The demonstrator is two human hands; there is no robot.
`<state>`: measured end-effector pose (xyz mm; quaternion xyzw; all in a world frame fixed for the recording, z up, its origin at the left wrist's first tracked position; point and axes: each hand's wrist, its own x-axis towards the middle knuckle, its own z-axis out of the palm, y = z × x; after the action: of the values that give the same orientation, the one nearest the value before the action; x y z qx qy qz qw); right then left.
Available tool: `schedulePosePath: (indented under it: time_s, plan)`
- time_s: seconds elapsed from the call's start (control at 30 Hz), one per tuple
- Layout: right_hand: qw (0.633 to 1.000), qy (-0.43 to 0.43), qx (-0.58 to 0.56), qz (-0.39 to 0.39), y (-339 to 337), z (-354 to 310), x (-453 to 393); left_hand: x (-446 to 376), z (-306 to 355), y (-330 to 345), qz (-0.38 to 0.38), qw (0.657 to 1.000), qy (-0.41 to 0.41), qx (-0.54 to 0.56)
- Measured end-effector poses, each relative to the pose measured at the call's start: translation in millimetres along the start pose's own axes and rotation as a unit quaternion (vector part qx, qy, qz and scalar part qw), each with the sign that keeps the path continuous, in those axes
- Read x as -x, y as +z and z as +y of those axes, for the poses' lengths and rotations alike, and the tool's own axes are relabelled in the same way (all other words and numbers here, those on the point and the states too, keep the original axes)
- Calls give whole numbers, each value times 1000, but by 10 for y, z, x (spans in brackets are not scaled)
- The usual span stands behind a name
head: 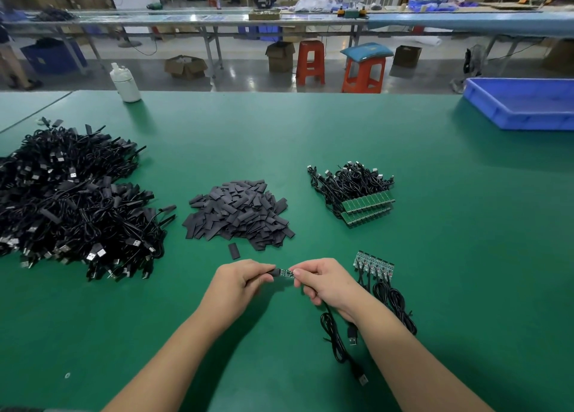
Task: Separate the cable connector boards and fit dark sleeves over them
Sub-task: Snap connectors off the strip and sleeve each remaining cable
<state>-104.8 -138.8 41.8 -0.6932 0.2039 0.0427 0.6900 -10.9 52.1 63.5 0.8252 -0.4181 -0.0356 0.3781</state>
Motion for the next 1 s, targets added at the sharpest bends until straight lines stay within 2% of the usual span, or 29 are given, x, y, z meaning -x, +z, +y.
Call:
schedulePosePath:
  time_s: [0.67, 0.87, 1.0]
  plan:
    - [1000, 10, 14, 0, 26, -68, 77, 14, 0, 25, 8, 1000, -13, 2]
    - [999, 16, 37, 0, 51, -117, 130, -16, -41, -26, -46, 997, 46, -39]
    - [998, 6, 61, -9, 67, -152, 142, -16, -48, -26, -44, 996, 40, -62]
